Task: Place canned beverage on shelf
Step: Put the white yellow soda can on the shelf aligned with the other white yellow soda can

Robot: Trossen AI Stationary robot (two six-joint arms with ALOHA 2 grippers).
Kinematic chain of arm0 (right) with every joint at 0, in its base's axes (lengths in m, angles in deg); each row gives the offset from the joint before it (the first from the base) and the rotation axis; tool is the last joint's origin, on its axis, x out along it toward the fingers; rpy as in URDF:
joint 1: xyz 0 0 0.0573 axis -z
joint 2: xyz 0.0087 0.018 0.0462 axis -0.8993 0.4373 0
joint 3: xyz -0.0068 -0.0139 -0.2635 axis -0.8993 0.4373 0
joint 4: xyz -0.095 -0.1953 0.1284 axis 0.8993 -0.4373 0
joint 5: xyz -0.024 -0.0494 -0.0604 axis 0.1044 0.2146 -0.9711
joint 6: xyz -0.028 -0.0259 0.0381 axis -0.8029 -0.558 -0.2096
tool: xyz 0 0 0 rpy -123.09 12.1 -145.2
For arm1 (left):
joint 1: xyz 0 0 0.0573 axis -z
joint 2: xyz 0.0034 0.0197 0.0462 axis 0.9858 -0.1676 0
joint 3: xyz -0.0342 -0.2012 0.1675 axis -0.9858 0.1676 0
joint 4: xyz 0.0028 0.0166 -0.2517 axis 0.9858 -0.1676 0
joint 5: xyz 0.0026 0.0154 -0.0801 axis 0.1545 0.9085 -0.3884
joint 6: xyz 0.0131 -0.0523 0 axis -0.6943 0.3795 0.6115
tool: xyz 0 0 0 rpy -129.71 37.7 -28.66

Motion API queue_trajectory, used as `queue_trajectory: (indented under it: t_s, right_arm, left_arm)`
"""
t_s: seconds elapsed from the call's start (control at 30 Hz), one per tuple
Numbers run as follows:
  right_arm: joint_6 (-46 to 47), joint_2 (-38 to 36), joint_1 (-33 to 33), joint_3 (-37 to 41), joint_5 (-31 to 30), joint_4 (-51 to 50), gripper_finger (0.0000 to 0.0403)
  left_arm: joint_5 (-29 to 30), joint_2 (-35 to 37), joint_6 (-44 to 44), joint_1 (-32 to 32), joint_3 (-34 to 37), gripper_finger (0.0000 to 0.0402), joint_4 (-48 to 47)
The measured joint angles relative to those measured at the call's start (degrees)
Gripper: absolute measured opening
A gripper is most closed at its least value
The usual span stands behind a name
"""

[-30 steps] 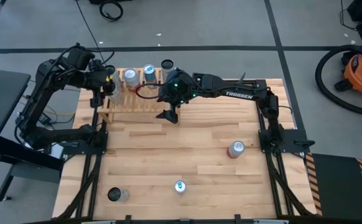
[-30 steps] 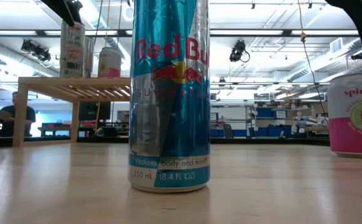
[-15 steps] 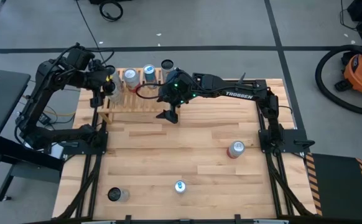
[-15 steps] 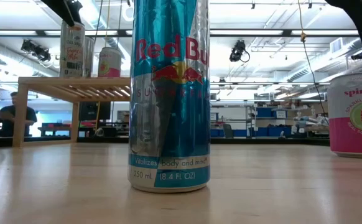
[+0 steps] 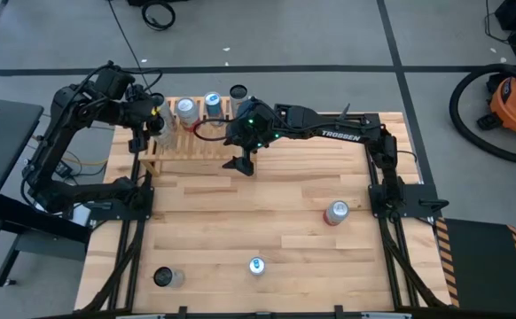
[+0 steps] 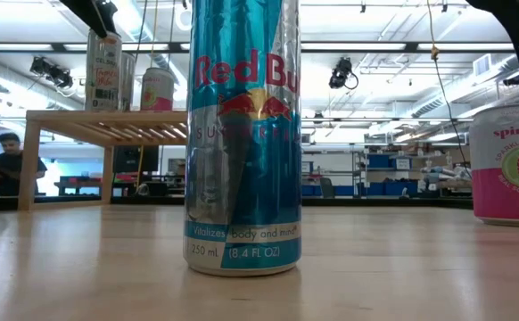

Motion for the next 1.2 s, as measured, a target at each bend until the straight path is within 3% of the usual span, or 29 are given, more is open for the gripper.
queue_trajectory:
  t_s: [1.2]
  right_arm:
    - [0.0, 0.0, 0.0, 0.0, 0.0, 0.0, 0.0395]
  left_arm:
    - [0.5, 0.0, 1.2, 0.0, 0.0, 0.027, 0.6]
